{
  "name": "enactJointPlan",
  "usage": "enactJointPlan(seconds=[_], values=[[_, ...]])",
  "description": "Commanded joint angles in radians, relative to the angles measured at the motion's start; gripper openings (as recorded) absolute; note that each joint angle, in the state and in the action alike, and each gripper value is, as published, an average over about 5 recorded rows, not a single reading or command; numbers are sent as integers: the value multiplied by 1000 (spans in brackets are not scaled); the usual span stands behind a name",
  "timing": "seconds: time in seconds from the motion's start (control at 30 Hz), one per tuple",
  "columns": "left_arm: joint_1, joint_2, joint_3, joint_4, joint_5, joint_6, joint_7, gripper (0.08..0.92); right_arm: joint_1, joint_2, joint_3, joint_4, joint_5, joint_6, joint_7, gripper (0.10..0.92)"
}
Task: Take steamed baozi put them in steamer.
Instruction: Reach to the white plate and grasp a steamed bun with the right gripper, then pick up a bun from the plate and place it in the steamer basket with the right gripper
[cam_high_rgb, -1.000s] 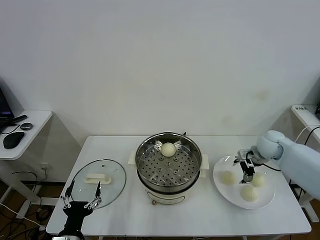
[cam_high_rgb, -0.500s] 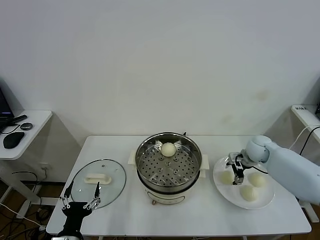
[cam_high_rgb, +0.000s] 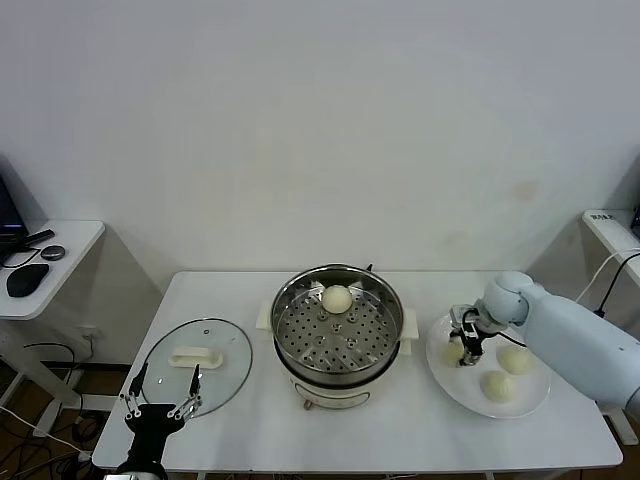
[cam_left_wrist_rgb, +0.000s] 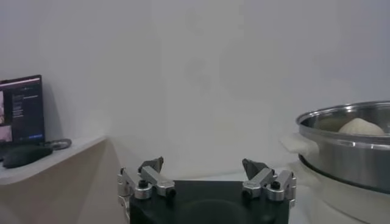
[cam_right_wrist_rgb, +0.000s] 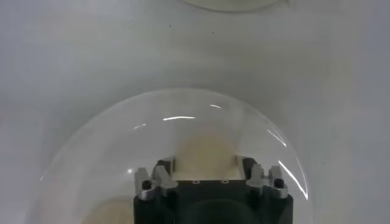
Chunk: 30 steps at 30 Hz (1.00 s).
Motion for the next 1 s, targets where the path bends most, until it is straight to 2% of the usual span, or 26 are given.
enactJointPlan(seconds=[0.03, 0.3, 0.5, 0.73, 0.87, 1.0], values=[[4, -1, 1, -5, -1, 0, 0, 823, 8, -17, 3, 15, 5, -5, -14, 552], [1, 1, 9, -14, -1, 0, 0, 823, 183, -168, -108, 146, 130, -35, -31, 510], [-19, 9, 26, -14, -3, 2, 0, 823, 598, -211, -390, 274, 337, -87, -32, 495], [-34, 28, 26, -8, -11, 3, 1, 823, 1000, -81, -685, 455, 662, -262, 47, 500], [-38, 38, 21, -4, -16, 4, 2, 823, 1069, 39, -752, 520, 812, -364, 121, 506], [-53, 38, 21, 4, -17, 6, 2, 823, 1025, 180, -749, 519, 916, -465, 217, 511]])
